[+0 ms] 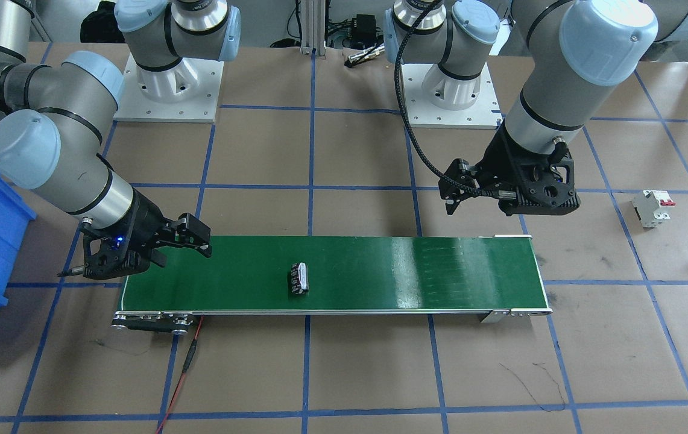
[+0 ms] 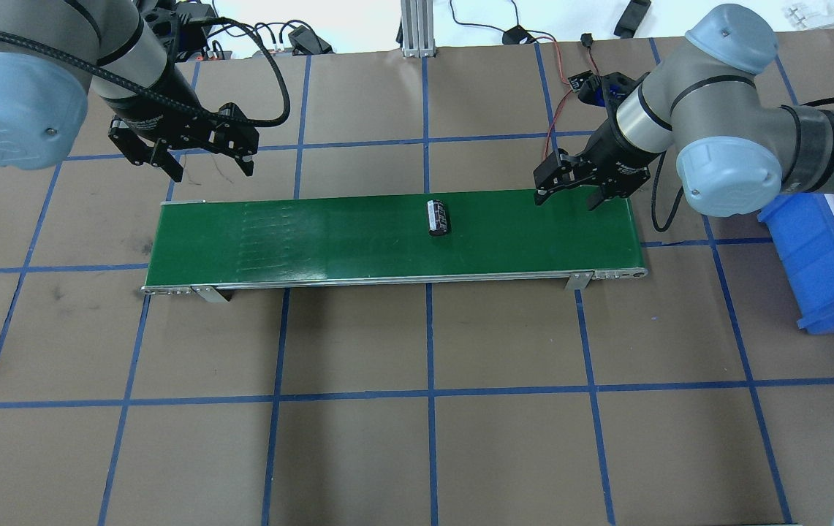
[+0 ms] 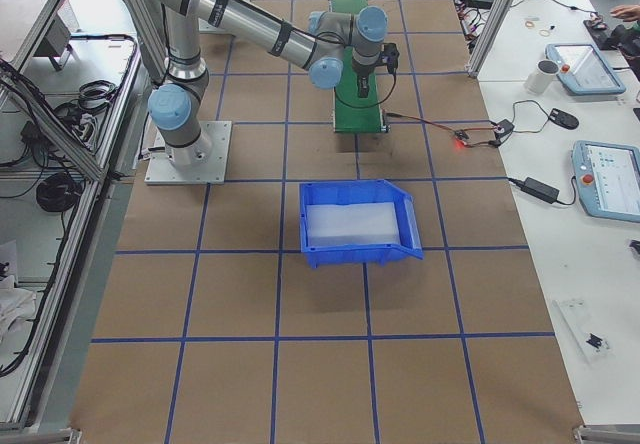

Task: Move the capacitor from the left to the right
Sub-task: 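Position the right gripper above the capacitor riding along the belt, then lower the right gripper and close it on the capacitor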

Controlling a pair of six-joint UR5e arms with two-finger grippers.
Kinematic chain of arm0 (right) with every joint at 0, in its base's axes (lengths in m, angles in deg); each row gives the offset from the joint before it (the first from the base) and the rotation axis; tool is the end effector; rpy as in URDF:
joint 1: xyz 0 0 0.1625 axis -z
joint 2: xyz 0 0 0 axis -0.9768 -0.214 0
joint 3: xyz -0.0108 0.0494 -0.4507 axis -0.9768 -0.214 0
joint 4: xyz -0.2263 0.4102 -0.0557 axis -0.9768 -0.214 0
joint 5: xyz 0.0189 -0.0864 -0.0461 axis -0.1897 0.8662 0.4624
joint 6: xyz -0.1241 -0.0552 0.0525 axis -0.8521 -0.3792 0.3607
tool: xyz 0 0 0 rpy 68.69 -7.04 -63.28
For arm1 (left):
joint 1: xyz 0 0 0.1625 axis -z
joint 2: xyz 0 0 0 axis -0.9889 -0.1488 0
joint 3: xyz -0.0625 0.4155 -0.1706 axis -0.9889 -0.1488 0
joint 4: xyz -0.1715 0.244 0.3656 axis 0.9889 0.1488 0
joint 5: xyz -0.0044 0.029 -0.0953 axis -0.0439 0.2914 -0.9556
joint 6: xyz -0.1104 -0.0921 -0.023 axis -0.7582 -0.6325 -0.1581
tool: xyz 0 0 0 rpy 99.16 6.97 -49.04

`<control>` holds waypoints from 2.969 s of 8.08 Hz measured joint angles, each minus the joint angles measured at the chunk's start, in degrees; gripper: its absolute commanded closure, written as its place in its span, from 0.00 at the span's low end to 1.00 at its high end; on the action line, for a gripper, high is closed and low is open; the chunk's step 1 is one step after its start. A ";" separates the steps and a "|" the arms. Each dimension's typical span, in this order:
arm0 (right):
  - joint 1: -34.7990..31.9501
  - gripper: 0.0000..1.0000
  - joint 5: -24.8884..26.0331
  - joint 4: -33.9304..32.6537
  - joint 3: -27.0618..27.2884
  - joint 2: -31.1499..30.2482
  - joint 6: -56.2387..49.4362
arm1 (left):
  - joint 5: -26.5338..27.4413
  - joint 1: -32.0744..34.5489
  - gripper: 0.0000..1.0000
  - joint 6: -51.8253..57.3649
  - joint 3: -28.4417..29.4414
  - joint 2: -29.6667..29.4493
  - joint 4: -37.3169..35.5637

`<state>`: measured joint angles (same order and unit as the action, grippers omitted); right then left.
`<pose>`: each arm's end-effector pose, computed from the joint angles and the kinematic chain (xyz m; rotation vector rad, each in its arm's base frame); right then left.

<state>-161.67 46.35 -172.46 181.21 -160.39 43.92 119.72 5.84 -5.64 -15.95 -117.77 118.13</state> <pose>0.1187 -0.6171 0.2538 -0.0660 2.7985 -0.0426 -0.1118 -0.6017 0.4103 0.0216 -3.0945 0.0302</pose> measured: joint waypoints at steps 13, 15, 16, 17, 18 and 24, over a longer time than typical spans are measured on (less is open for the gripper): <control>0.00 0.08 -0.25 -2.60 0.00 2.41 -0.02 | 0.09 0.00 0.00 -0.09 0.08 -0.02 0.00; 0.00 0.09 -0.30 -3.73 0.00 3.24 -0.01 | 0.02 0.00 0.00 -0.12 0.02 -0.03 0.00; 0.00 0.10 -0.30 -4.16 0.00 3.50 -0.01 | 0.01 0.02 0.00 -0.12 0.00 -0.01 0.00; 0.00 0.12 -0.30 -4.41 0.00 3.88 0.01 | 0.00 0.02 0.00 -0.12 0.00 -0.01 0.00; 0.00 0.12 -0.30 -4.59 0.00 4.28 0.02 | 0.00 0.02 0.00 -0.12 -0.01 -0.02 0.00; 0.00 1.00 0.25 -6.98 0.00 6.36 0.03 | -0.02 0.00 0.00 -0.04 -0.09 -0.04 0.00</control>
<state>-161.67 46.60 -179.44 181.21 -154.03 43.95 119.70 5.84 -5.68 -16.04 -117.81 118.13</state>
